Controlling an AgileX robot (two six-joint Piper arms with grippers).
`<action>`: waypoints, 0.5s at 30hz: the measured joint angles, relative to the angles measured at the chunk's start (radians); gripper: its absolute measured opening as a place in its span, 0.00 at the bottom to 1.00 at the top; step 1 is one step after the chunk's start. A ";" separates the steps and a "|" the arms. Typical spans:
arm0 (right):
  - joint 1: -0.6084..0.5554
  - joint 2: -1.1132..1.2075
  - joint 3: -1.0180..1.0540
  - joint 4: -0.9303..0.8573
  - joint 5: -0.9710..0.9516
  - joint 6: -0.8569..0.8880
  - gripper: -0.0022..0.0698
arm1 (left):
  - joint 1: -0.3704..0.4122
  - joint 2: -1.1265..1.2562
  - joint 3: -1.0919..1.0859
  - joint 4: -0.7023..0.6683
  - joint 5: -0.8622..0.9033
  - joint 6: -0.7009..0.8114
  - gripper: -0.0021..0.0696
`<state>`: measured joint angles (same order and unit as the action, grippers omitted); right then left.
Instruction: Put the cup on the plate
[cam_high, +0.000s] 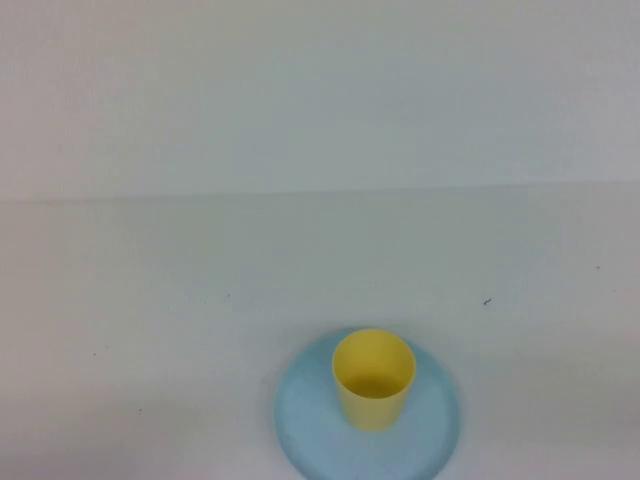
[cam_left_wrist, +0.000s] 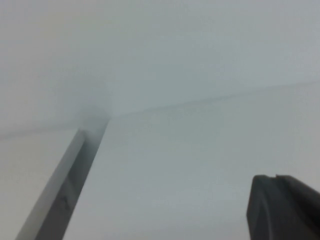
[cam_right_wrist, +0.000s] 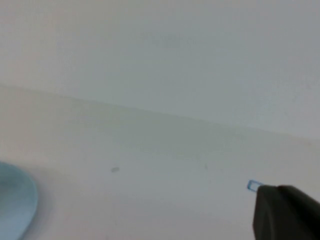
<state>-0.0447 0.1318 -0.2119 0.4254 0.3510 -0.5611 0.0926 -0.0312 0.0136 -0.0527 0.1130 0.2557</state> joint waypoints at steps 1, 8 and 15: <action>-0.023 -0.015 0.030 0.004 -0.004 -0.002 0.03 | 0.003 0.000 0.020 0.000 -0.008 0.000 0.03; -0.046 -0.098 0.196 0.011 -0.137 -0.012 0.03 | 0.008 0.000 0.020 -0.049 0.144 0.014 0.03; -0.046 -0.104 0.239 0.014 -0.122 -0.036 0.03 | 0.008 0.000 0.019 -0.055 0.233 -0.017 0.03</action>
<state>-0.0905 0.0276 0.0266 0.4393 0.2292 -0.5971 0.1001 -0.0312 0.0321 -0.1080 0.3463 0.2389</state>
